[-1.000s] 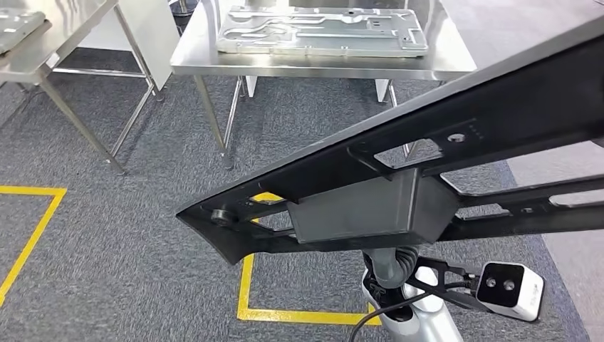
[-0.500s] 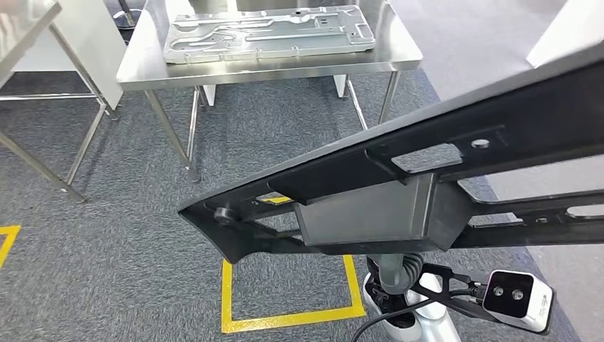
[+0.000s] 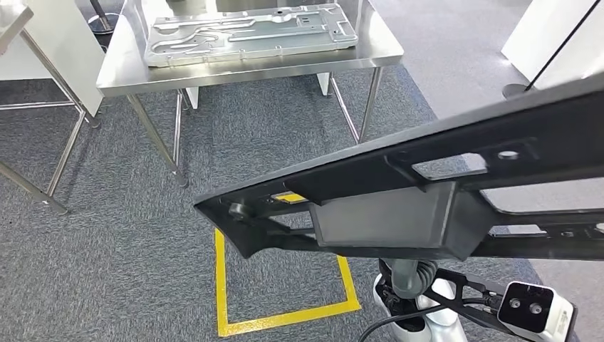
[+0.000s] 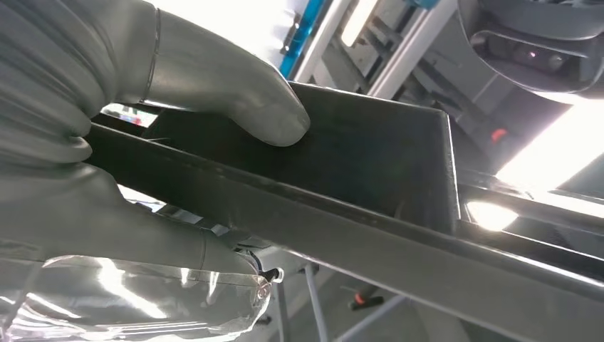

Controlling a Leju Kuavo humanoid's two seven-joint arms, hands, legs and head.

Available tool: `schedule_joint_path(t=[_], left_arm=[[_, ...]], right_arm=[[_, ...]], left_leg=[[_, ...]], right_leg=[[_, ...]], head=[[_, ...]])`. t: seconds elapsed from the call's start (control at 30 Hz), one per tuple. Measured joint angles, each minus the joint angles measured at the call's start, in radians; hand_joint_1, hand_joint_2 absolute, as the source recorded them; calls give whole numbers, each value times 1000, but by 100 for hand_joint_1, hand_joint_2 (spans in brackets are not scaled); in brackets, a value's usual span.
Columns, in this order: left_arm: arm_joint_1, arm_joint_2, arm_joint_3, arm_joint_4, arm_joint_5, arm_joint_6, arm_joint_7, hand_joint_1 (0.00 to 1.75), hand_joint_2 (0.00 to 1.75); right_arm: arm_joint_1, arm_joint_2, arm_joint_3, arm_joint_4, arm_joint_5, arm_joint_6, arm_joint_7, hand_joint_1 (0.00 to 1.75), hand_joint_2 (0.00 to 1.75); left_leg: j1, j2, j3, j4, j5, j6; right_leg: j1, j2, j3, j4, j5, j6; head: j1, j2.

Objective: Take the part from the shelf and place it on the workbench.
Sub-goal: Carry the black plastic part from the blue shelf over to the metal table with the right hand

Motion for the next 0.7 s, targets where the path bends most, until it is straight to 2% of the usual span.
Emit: schedule_joint_path(t=[0.1, 0.17, 0.27, 0.3, 0.33, 0.37, 0.4, 0.43, 0.47, 0.5, 0.6, 0.63, 0.67, 0.7], left_arm=[[-2, 2, 0, 0, -1, 0, -1, 0, 175], [-3, 3, 0, 0, -1, -1, -1, 0, 175], [-1, 4, 0, 0, -1, -1, -2, 0, 175], [1, 4, 0, 0, -1, -1, -2, 0, 175], [2, 5, 0, 0, -1, -1, -2, 0, 175], [2, 6, 0, 0, -1, -1, -2, 0, 175], [3, 6, 0, 0, -1, -1, -2, 0, 175], [3, 7, 0, 0, -1, -1, -1, 0, 175], [2, 7, 0, 0, -1, -1, -1, 0, 175], [1, 8, 0, 0, -1, -1, -1, 0, 175], [2, 8, 0, 0, -1, -1, -2, 0, 175], [2, 8, 0, 0, -1, -1, -2, 0, 175], [1, 8, 0, 0, -1, -1, -2, 0, 175], [1, 8, 0, 0, -1, -1, -3, 0, 175]], right_arm=[[0, 0, -5, -5, -3, 0, 0, 175, 175], [0, 2, -5, -8, -5, 0, 0, 175, 175], [1, 4, -5, -9, -6, 0, 0, 175, 175], [2, 5, -6, -9, -7, 0, 0, 175, 175], [3, 5, -6, -9, -7, 0, 0, 175, 175], [4, 5, -6, -9, -7, 0, 0, 175, 175], [4, 5, -6, -9, -7, 0, 0, 175, 175], [4, 5, -6, -9, -7, 0, 0, 175, 175], [3, 5, -6, -9, -7, 0, 0, 175, 175], [3, 5, -6, -9, -7, 0, 0, 175, 175], [2, 5, -7, -9, -8, 2, 0, 175, 175], [1, 5, -8, -9, -9, 4, 0, 175, 175], [-1, 6, -8, -9, -10, 6, 0, 175, 175], [-3, 6, -9, -9, -11, 7, 0, 175, 175]], left_leg=[[0, 2, 2, 3, -6, -18], [2, 1, -20, 57, -36, -28], [3, -1, -126, 253, -115, -38], [3, -1, -152, 292, -118, -39], [3, -1, -160, 291, -99, -38], [3, -1, -146, 249, -62, -37], [3, -1, -117, 176, -16, -34], [1, -2, -86, 108, 15, -29], [-1, -3, -61, 55, 33, -22], [-4, -5, -47, 23, 37, -15], [-5, -7, -34, 6, 21, 8], [-3, -7, -25, 2, 18, 16], [-1, -8, -15, 0, 14, 21], [0, -8, -7, -2, 10, 26]], right_leg=[[0, 6, 3, -8, -1, -15], [-4, 7, 12, -15, 0, -27], [-2, 9, 20, -16, -7, -37], [-2, 11, 23, -15, -10, -38], [-1, 13, 28, -15, -14, -37], [-1, 16, 35, -14, -20, -36], [-1, 17, 44, -14, -27, -33], [1, 19, 52, -13, -34, -30], [2, 20, 56, -12, -40, -25], [2, 21, 58, -13, -44, -19], [2, 22, 61, 1, -45, -2], [1, 21, 56, 22, -51, 4], [0, 19, 40, 56, -66, 8], [-2, 18, 8, 111, -88, 12]], head=[[0, 0], [0, 0], [0, 0], [0, 0], [0, 0], [0, 0], [0, 0], [0, 0], [0, 0], [0, 0], [0, 0], [0, 0], [0, 0], [0, 0]])
